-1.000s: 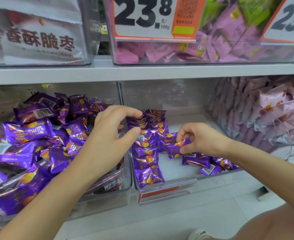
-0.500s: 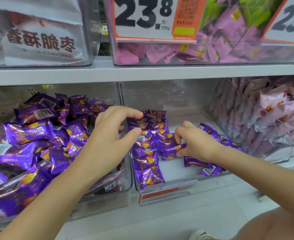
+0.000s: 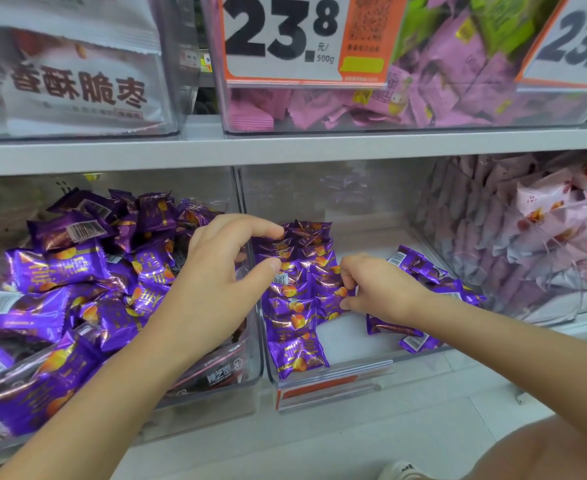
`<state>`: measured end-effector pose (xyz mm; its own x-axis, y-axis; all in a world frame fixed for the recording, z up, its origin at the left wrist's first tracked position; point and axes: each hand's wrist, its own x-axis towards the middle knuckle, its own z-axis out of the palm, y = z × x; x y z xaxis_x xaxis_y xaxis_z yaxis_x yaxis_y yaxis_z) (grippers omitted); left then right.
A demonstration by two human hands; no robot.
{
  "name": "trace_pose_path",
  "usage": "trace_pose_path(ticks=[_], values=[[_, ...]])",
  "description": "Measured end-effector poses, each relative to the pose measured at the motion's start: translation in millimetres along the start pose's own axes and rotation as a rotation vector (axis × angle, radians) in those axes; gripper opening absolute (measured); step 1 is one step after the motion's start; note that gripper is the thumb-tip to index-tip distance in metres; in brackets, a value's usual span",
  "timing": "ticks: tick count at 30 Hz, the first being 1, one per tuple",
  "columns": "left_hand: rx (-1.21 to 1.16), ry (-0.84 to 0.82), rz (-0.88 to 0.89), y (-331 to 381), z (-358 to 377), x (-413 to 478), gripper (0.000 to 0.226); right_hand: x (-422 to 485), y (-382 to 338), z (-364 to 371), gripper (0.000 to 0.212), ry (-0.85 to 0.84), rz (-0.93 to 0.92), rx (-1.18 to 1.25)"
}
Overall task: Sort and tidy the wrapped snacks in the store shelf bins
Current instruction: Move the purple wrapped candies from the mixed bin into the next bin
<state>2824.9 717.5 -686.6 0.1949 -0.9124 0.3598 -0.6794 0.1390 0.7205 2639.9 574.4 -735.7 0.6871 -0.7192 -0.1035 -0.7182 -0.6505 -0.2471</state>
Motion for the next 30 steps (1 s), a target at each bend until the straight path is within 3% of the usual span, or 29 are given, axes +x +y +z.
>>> trace_pose_path(ticks=[18, 21, 24, 27, 30], values=[[-0.002, 0.0, 0.005, 2, -1, -1, 0.029, -7, 0, -7, 0.041, 0.013, 0.04, 0.113], [-0.003, 0.002, 0.007, 2, -1, -1, 0.024, -18, 12, -29, 0.032, 0.042, 0.052, -0.061], [-0.008, 0.007, 0.004, 2, 0, -1, 0.023, -38, 28, -49, 0.052, -0.176, 0.035, -0.388], [-0.004, 0.017, 0.014, 1, 0, 0, 0.021, -52, 42, -47, 0.063, -0.438, -0.136, -0.373], [-0.004, 0.016, 0.018, 0, 0, 0, 0.028, -47, 61, -41, 0.065, -0.554, -0.216, -0.324]])
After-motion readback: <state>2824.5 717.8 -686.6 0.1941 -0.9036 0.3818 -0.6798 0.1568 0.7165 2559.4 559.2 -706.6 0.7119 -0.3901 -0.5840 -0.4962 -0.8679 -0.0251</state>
